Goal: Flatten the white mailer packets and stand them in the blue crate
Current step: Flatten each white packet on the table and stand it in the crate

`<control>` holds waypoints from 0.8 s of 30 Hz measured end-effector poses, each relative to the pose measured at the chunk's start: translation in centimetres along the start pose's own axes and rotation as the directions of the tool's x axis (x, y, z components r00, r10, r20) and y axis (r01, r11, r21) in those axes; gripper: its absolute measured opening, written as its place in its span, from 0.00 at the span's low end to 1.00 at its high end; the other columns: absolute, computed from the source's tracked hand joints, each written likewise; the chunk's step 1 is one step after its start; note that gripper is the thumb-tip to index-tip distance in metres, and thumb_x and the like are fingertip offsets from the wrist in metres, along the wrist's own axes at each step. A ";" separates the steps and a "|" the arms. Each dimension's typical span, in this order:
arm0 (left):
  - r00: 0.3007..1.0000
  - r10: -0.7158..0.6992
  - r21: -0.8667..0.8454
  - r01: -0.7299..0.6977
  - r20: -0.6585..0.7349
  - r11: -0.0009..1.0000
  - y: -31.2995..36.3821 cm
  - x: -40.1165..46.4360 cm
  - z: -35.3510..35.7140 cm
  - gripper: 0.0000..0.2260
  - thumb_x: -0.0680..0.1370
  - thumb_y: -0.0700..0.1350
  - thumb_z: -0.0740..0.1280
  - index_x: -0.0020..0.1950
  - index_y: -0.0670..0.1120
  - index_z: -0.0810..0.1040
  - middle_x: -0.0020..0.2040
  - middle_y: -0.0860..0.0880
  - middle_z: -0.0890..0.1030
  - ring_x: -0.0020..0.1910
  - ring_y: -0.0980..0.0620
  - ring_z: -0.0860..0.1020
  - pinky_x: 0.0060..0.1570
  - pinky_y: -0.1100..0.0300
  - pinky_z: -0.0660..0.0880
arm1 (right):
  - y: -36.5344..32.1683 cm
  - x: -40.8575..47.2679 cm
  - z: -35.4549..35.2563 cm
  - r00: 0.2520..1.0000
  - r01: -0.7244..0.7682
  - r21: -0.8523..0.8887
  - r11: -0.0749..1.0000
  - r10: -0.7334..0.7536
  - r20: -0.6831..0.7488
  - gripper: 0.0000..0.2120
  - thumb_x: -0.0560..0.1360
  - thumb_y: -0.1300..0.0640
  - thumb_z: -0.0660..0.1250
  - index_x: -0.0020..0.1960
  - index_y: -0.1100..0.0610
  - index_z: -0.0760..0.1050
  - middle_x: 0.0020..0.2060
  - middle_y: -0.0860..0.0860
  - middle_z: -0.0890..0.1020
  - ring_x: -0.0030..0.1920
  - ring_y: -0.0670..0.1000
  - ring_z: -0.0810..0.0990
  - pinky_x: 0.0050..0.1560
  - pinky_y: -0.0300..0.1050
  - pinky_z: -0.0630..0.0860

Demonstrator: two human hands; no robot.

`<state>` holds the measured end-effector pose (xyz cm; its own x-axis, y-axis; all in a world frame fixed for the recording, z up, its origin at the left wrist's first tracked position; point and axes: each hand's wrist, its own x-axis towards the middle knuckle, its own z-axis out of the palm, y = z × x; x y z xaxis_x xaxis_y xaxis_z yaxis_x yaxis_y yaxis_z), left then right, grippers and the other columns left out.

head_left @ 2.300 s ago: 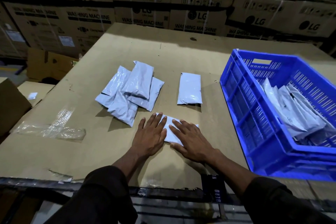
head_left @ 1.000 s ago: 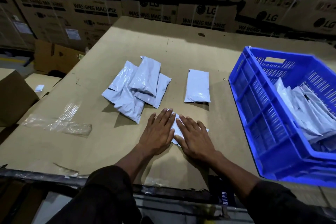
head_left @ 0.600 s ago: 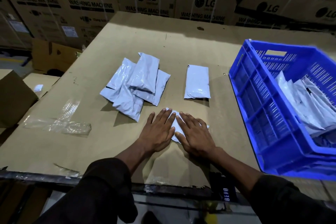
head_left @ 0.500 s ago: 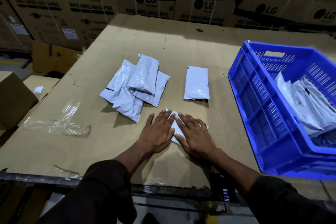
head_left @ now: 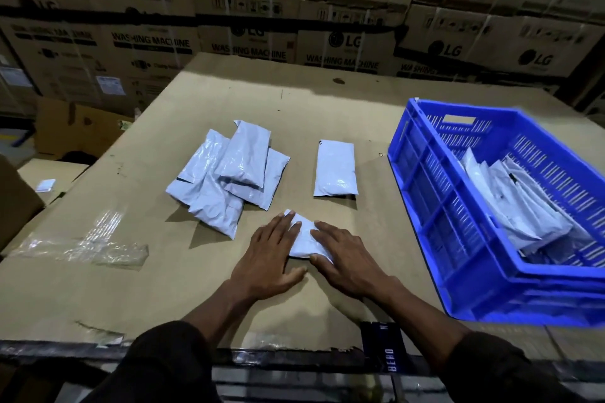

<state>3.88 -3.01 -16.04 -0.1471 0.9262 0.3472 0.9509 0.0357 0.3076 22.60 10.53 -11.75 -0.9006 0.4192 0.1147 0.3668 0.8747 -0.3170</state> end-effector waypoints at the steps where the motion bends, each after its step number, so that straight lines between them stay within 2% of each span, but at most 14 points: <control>1: 0.998 0.034 0.002 -0.034 -0.046 0.999 -0.1 0.1 0.0 0.34 0.76 0.58 0.68 0.78 0.44 0.67 0.82 0.43 0.61 0.81 0.43 0.61 0.75 0.48 0.62 | 0.0 0.1 -0.3 1.000 -0.019 0.071 0.997 0.020 -0.020 0.26 0.81 0.39 0.56 0.75 0.50 0.65 0.76 0.47 0.66 0.72 0.51 0.68 0.68 0.52 0.67; 4: 0.978 0.046 0.008 -0.045 -0.205 0.999 -0.3 0.7 0.2 0.19 0.77 0.45 0.70 0.67 0.43 0.75 0.73 0.39 0.73 0.71 0.37 0.72 0.65 0.43 0.74 | -0.1 0.2 -1.3 0.999 -0.042 0.253 0.967 0.045 -0.004 0.24 0.82 0.42 0.59 0.74 0.50 0.66 0.71 0.46 0.72 0.69 0.48 0.72 0.66 0.50 0.71; 6: 0.967 0.042 0.027 -0.036 -0.250 0.999 -0.4 1.1 0.1 0.15 0.76 0.38 0.69 0.62 0.42 0.78 0.65 0.40 0.78 0.66 0.36 0.75 0.57 0.42 0.77 | -0.6 -0.1 -2.0 1.000 0.008 0.264 0.965 -0.008 -0.003 0.25 0.82 0.44 0.59 0.75 0.52 0.64 0.73 0.47 0.70 0.71 0.48 0.71 0.68 0.50 0.70; 9: 0.966 0.024 0.049 -0.012 -0.256 0.999 0.0 1.7 -0.7 0.14 0.74 0.35 0.68 0.59 0.43 0.80 0.59 0.44 0.80 0.61 0.39 0.76 0.49 0.43 0.77 | -1.3 -0.6 -3.0 0.964 0.252 0.113 0.961 -0.240 -0.112 0.24 0.82 0.48 0.59 0.76 0.53 0.65 0.77 0.48 0.65 0.75 0.53 0.66 0.73 0.49 0.65; 11: 0.971 0.001 0.046 0.010 -0.237 0.999 0.2 2.7 -1.7 0.13 0.74 0.36 0.68 0.58 0.44 0.79 0.56 0.45 0.80 0.59 0.40 0.76 0.47 0.44 0.76 | -1.4 -0.8 -3.6 0.931 0.359 -0.010 0.933 -0.359 -0.060 0.21 0.83 0.50 0.58 0.76 0.50 0.67 0.78 0.44 0.63 0.78 0.59 0.61 0.72 0.52 0.62; 13: 0.977 0.005 0.054 0.006 -0.214 0.999 0.1 3.7 -2.6 0.14 0.73 0.36 0.69 0.57 0.45 0.79 0.54 0.46 0.79 0.57 0.40 0.75 0.45 0.45 0.75 | -1.1 -0.7 -3.8 0.900 0.432 -0.122 0.894 -0.436 -0.006 0.15 0.83 0.50 0.58 0.68 0.48 0.75 0.74 0.41 0.69 0.77 0.63 0.60 0.68 0.56 0.64; 16: 0.983 0.083 0.065 -0.073 -0.166 0.995 -0.2 5.0 -3.6 0.11 0.72 0.38 0.70 0.54 0.45 0.79 0.52 0.46 0.77 0.54 0.41 0.74 0.41 0.46 0.74 | -0.6 -0.3 -4.0 0.867 0.495 -0.234 0.837 -0.494 0.067 0.11 0.82 0.52 0.60 0.56 0.49 0.81 0.64 0.41 0.78 0.71 0.63 0.69 0.63 0.54 0.69; 17: 0.982 0.107 0.067 -0.098 -0.157 0.993 -0.2 5.5 -3.8 0.10 0.72 0.38 0.71 0.53 0.45 0.79 0.52 0.46 0.77 0.53 0.41 0.74 0.40 0.47 0.73 | -0.6 -0.1 -4.3 0.868 0.493 -0.253 0.832 -0.491 0.075 0.10 0.82 0.52 0.61 0.55 0.50 0.81 0.62 0.42 0.79 0.68 0.62 0.72 0.61 0.54 0.72; 20: 0.976 0.144 0.092 -0.130 -0.164 0.987 -0.2 6.3 -4.2 0.12 0.68 0.36 0.74 0.49 0.44 0.79 0.51 0.44 0.79 0.53 0.40 0.75 0.36 0.50 0.71 | -0.6 0.7 -5.3 0.916 0.397 -0.309 0.865 -0.394 0.073 0.14 0.82 0.47 0.57 0.57 0.48 0.80 0.63 0.41 0.78 0.62 0.58 0.76 0.44 0.52 0.78; 22: 0.969 0.149 0.105 -0.130 -0.196 0.986 0.1 6.4 -4.2 0.13 0.68 0.35 0.73 0.51 0.43 0.79 0.56 0.42 0.79 0.57 0.38 0.75 0.40 0.48 0.75 | -0.6 1.1 -5.9 0.932 0.357 -0.310 0.881 -0.356 0.061 0.17 0.81 0.47 0.54 0.59 0.48 0.80 0.62 0.42 0.79 0.57 0.57 0.78 0.39 0.52 0.79; 24: 0.959 0.083 0.096 -0.059 -0.269 0.994 0.6 6.1 -3.8 0.16 0.73 0.37 0.70 0.61 0.42 0.79 0.69 0.38 0.75 0.68 0.35 0.72 0.57 0.43 0.76 | -0.6 1.2 -6.2 0.931 0.357 -0.303 0.884 -0.361 0.043 0.14 0.79 0.52 0.59 0.59 0.52 0.80 0.60 0.46 0.81 0.51 0.58 0.81 0.36 0.53 0.80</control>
<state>2.58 1.23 -10.41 -0.1355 0.7905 0.5973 0.9796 0.0164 0.2004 22.73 12.02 -5.55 -0.9814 0.0640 0.1809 0.0735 0.9962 0.0461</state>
